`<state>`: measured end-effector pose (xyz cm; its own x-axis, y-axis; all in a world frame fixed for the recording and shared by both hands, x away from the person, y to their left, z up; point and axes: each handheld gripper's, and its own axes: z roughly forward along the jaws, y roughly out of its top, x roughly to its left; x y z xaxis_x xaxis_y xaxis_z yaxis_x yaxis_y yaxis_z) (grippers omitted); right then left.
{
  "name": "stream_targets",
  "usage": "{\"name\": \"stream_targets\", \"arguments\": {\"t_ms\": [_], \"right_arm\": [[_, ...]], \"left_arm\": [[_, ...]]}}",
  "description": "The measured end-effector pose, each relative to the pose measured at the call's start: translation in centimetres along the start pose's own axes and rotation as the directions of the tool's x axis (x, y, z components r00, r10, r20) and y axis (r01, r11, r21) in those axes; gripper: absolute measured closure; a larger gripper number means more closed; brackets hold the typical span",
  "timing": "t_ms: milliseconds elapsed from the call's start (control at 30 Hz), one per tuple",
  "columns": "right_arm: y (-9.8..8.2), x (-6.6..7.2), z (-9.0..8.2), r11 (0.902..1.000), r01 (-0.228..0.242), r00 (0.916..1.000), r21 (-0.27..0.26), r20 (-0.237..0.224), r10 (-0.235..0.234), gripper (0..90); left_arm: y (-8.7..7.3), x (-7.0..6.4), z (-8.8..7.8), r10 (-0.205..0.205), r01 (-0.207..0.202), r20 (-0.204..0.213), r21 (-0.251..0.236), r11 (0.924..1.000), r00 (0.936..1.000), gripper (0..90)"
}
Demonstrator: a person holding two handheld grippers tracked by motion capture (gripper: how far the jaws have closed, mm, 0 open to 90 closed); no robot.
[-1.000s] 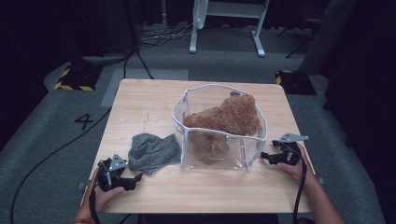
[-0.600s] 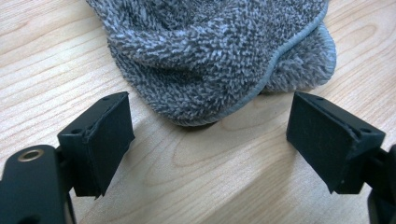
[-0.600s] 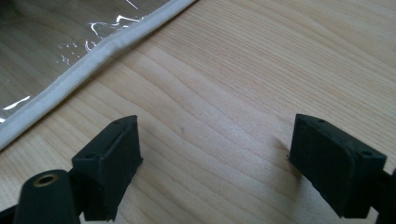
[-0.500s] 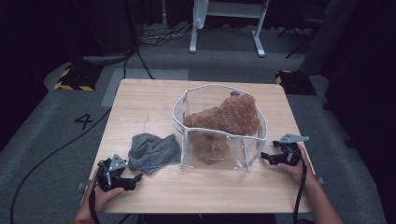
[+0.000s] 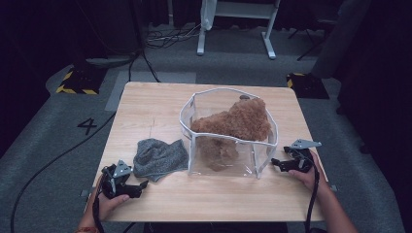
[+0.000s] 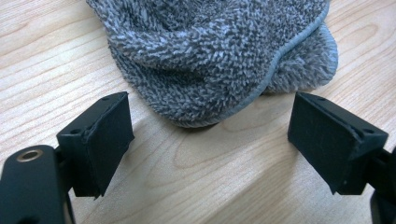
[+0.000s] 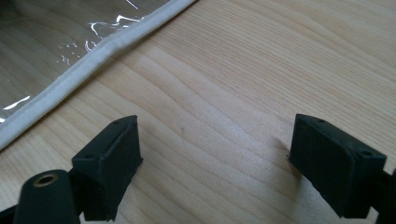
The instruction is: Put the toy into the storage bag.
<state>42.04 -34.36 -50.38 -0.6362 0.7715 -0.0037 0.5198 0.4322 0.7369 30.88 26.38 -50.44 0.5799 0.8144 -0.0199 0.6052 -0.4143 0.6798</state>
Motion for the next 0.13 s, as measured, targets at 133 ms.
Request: {"name": "stream_targets", "arguments": {"t_ms": [133], "right_arm": [[0.0,0.0,-0.01,1.0,0.0,1.0,0.0,0.0,0.0,16.3]], "left_arm": [[0.0,0.0,0.01,0.0,0.0,0.0,-0.001,1.0,1.0,14.3]]}}
